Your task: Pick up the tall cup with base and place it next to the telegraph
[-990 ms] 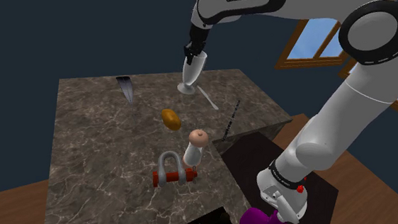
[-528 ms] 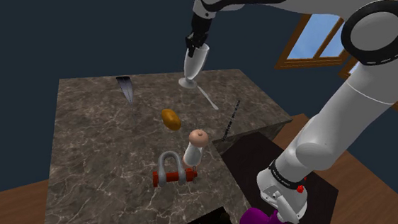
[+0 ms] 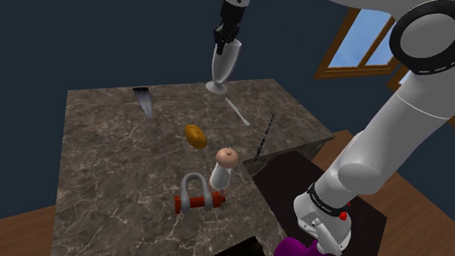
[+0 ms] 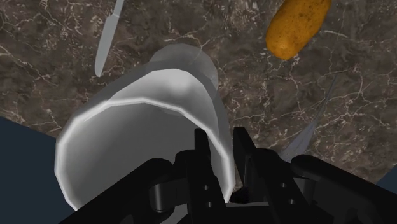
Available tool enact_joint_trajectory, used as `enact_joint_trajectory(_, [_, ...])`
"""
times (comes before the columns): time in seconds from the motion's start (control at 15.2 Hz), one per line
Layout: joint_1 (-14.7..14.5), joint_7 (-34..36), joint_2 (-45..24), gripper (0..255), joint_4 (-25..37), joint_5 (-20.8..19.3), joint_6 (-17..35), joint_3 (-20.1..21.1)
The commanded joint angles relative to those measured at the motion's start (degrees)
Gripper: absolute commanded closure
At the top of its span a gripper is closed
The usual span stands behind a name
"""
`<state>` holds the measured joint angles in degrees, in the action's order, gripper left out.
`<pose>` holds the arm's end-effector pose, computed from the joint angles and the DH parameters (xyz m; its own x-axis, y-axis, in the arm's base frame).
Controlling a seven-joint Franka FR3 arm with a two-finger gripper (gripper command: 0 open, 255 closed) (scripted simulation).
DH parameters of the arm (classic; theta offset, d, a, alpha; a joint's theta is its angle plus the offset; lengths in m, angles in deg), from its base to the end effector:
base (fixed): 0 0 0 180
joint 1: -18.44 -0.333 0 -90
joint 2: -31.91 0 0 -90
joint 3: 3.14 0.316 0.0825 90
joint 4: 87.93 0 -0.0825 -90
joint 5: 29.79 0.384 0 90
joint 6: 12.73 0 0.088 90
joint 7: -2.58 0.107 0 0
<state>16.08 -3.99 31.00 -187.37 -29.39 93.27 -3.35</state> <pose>0.5778 0.0223 0.5620 0.9838 0.1495 0.0986 0.1498 -0.9887 0.0045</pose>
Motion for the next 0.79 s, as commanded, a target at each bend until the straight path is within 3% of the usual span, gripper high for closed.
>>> enact_joint_trajectory(0.0, [-0.01, 0.04, 0.07, 255, 1.57, 0.0, -1.6, 0.01])
enact_joint_trajectory(0.73, [-0.01, 0.08, -1.46, 255, 12.02, -0.01, -10.52, 0.01])
